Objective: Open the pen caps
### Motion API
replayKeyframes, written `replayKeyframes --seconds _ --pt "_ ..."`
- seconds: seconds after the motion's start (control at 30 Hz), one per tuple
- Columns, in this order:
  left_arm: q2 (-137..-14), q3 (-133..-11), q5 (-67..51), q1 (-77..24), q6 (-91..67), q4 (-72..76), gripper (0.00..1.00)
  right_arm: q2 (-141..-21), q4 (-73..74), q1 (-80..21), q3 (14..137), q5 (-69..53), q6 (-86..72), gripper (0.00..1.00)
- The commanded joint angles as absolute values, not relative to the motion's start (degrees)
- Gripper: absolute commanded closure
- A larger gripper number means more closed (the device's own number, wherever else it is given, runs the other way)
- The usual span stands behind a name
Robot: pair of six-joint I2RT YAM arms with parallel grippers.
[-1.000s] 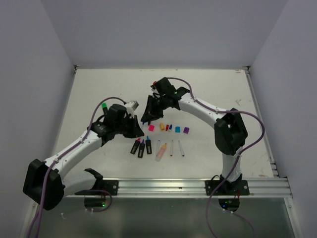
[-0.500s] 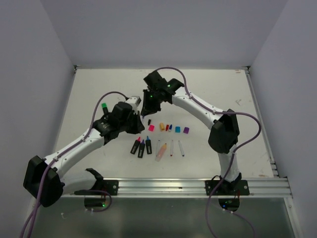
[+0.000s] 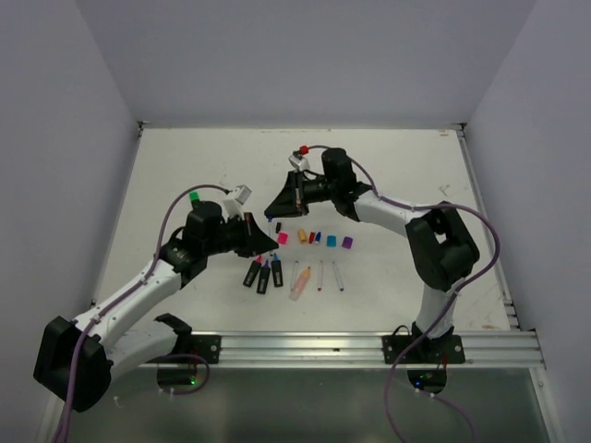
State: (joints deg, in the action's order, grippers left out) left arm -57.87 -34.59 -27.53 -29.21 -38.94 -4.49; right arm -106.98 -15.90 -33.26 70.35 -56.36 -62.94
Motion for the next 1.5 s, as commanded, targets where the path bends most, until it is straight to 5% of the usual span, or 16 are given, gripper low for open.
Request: replayKeyframes --seconds 0.0,0.07,0.2,0.33,1.23,1.33,1.47 --pt "-58.7 -39.1 -36.05 -30.67 -36.58 -1.45 1.0 -106.71 -21.16 -34.89 72.58 -54.35 -64.57 1.0" --pt "-59.67 -43.47 -25.61 -30.76 -31.76 -14.29 1.0 -106.08 -1.24 -35.24 80.71 -45.92 -46.52 1.0" --pt "-58.98 -47.37 -8.47 -30.85 -29.44 -26.26 1.0 -110.82 36.3 -35.77 94.61 -21.05 -36.57 1.0" --pt "-57.74 -47.81 7.43 -30.68 -32.16 -33.55 1.0 -117.66 47.0 -35.86 102.03 -13.63 -34.63 1.0" --pt "-81.12 -43.68 2.46 -24.26 -32.6 -29.62 1.0 -127.7 53.79 -36.3 108.02 -11.6 -31.29 0.9" --pt "-81.74 -42.89 2.29 -24.26 -32.61 -29.18 0.96 -128.49 54.4 -36.21 108.81 -11.34 -30.85 0.84" --pt "-81.83 -42.71 2.55 -24.26 -32.87 -29.0 0.75 -128.76 54.41 -36.21 108.98 -11.16 -30.15 0.74"
